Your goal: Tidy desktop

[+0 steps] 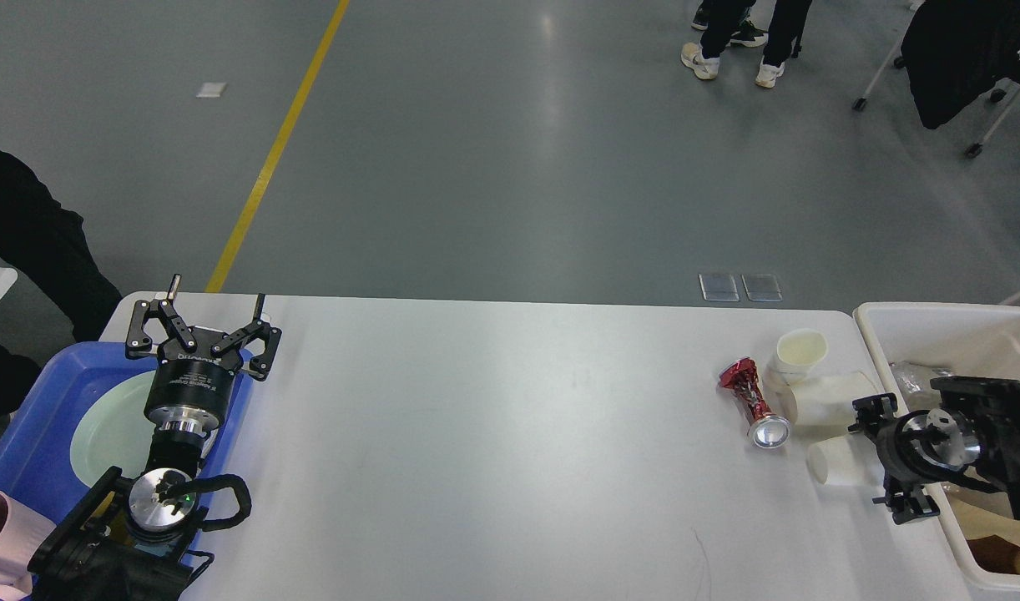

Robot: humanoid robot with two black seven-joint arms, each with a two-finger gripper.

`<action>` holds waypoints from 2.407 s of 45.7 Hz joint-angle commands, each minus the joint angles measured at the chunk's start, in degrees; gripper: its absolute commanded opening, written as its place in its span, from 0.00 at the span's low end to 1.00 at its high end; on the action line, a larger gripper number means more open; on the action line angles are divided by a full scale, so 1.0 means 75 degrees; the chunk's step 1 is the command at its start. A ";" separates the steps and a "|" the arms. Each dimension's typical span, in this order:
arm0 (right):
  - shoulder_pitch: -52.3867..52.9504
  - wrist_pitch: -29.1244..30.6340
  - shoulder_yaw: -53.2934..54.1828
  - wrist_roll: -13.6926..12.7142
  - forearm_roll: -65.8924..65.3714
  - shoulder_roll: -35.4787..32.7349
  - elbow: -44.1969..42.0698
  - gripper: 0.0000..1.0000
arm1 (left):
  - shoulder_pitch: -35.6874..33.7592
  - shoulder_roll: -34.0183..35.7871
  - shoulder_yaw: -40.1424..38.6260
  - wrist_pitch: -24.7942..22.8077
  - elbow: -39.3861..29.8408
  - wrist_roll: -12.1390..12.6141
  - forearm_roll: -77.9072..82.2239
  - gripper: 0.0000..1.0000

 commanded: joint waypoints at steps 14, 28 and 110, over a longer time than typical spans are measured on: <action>-0.0293 -0.0709 0.0013 0.0011 -0.0093 0.0106 -0.0165 0.98 | 0.0000 -0.0009 0.0000 0.0000 0.0000 0.0000 -0.0002 0.96; -0.0316 -0.0721 0.0013 0.0011 -0.0093 0.0106 -0.0153 0.62 | 0.0000 0.0003 0.0000 0.0000 0.0000 0.0000 -0.0002 0.96; 0.4913 0.2011 -0.3059 0.0573 -0.5238 -0.2437 0.3447 0.00 | 0.0000 0.0003 0.0000 0.0000 0.0000 0.0000 -0.0002 0.96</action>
